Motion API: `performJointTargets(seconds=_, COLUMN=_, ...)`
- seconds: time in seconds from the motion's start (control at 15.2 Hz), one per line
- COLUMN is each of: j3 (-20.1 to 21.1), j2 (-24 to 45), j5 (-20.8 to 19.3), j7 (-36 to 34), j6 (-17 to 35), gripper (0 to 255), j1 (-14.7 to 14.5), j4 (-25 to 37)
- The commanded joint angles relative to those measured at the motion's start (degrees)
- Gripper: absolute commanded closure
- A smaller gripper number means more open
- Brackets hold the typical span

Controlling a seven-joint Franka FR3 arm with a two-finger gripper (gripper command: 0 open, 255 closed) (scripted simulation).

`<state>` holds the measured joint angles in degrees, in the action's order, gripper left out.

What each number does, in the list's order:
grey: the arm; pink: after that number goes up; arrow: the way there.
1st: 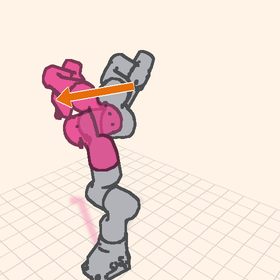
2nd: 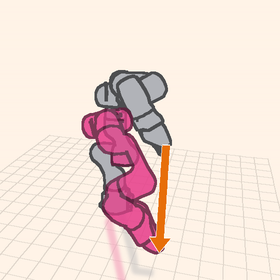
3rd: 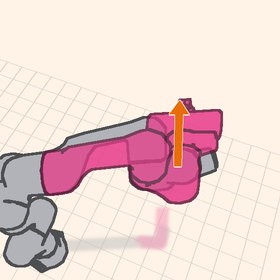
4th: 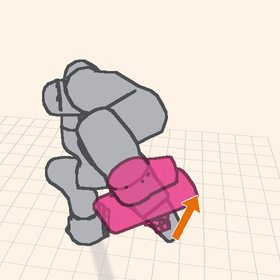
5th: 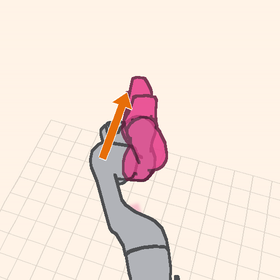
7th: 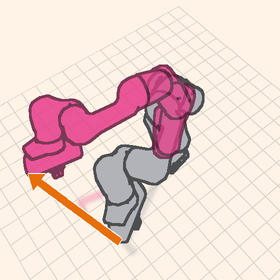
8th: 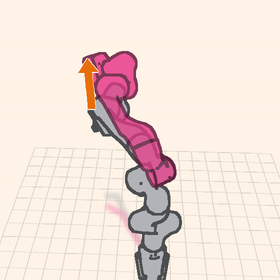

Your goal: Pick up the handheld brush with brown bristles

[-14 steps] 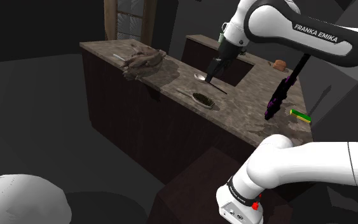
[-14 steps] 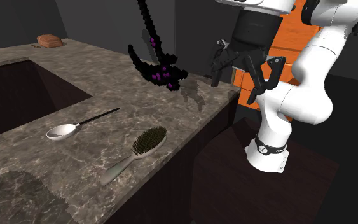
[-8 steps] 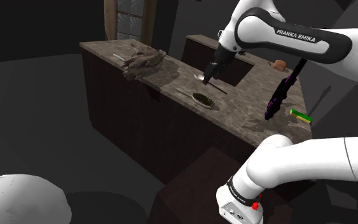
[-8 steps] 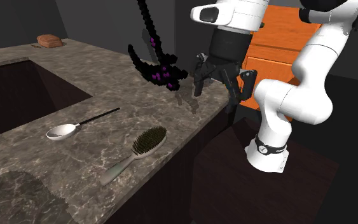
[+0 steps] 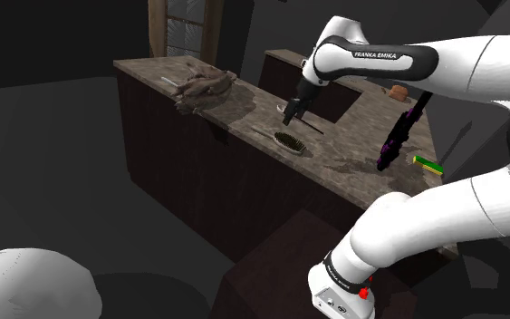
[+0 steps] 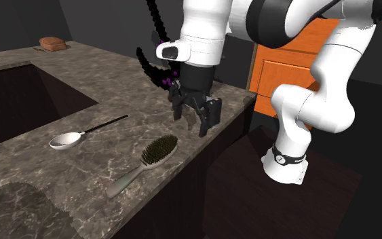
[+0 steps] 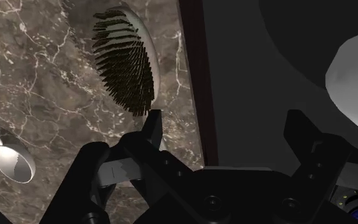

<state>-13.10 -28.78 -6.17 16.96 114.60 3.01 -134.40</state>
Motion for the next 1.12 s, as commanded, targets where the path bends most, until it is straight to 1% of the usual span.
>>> performJointTargets(seconds=0.0, j3=-2.11, j2=3.48, j5=0.46, j7=2.24, j6=2.85, gripper=0, j1=0.11, j4=0.56)
performJointTargets(seconds=0.2, j3=-5.0, j2=9.3, j5=2.0, j7=5.68, j6=6.43, gripper=0, j1=0.02, j4=2.36)
performJointTargets(seconds=0.4, j3=-7.75, j2=15.55, j5=4.5, j7=9.57, j6=9.55, gripper=0, j1=-0.16, j4=4.84)
performJointTargets(seconds=0.73, j3=-11.26, j2=26.87, j5=10.99, j7=17.11, j6=13.29, gripper=0, j1=0.13, j4=10.47)
performJointTargets(seconds=0.79, j3=-11.34, j2=27.61, j5=11.48, j7=17.61, j6=13.45, gripper=0, j1=0.27, j4=10.9)
performJointTargets(seconds=1.06, j3=-11.35, j2=29.15, j5=12.56, j7=18.54, j6=16.39, gripper=0, j1=0.32, j4=9.3)
